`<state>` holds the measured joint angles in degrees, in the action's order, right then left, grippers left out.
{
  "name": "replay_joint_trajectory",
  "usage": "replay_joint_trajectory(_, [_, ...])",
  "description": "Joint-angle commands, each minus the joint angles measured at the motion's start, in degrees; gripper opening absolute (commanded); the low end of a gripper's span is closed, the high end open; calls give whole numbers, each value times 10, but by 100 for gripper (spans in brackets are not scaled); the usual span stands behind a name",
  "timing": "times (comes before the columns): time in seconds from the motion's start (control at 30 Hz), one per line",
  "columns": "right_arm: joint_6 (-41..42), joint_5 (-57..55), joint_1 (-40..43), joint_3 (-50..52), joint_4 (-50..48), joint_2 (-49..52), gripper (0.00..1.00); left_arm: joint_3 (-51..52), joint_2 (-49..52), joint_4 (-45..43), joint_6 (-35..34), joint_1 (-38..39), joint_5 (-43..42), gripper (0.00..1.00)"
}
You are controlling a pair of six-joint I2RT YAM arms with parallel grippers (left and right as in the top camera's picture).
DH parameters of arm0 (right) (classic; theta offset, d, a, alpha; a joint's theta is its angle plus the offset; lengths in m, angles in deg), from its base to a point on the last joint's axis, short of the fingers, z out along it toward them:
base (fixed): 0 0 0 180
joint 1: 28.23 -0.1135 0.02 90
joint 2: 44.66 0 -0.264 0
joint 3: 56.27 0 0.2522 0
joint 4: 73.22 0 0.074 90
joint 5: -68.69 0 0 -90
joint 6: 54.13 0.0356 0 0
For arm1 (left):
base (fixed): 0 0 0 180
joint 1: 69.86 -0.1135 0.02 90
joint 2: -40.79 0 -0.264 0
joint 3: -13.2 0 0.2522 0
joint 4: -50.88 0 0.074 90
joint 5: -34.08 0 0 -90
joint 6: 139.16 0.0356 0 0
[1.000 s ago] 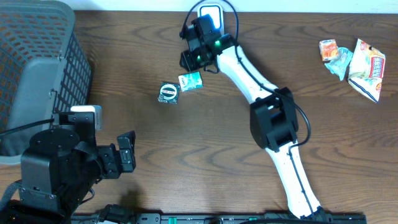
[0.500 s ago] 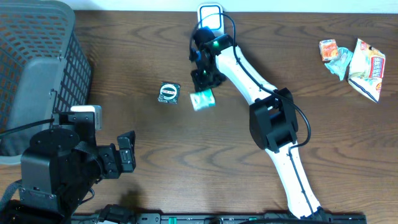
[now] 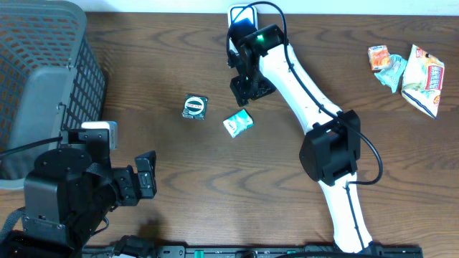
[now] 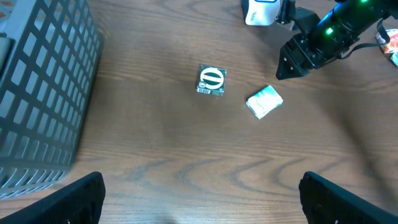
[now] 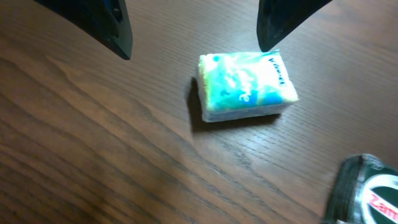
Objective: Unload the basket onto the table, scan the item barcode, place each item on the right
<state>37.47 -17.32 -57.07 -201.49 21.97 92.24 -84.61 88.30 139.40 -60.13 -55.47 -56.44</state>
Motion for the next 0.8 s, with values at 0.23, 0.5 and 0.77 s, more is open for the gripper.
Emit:
replay_joint_trajectory(0.23, [-19,-11,1,0,9,6,36,-5,0,1,-7,-2,1,98])
replay_joint_trajectory(0.5, [37,-10,41,0,3,6,15,-5,0,1,-7,-2,1,98])
replay_joint_trajectory(0.77, [46,-2,86,0,33,8,1,-5,0,1,-7,-2,1,98])
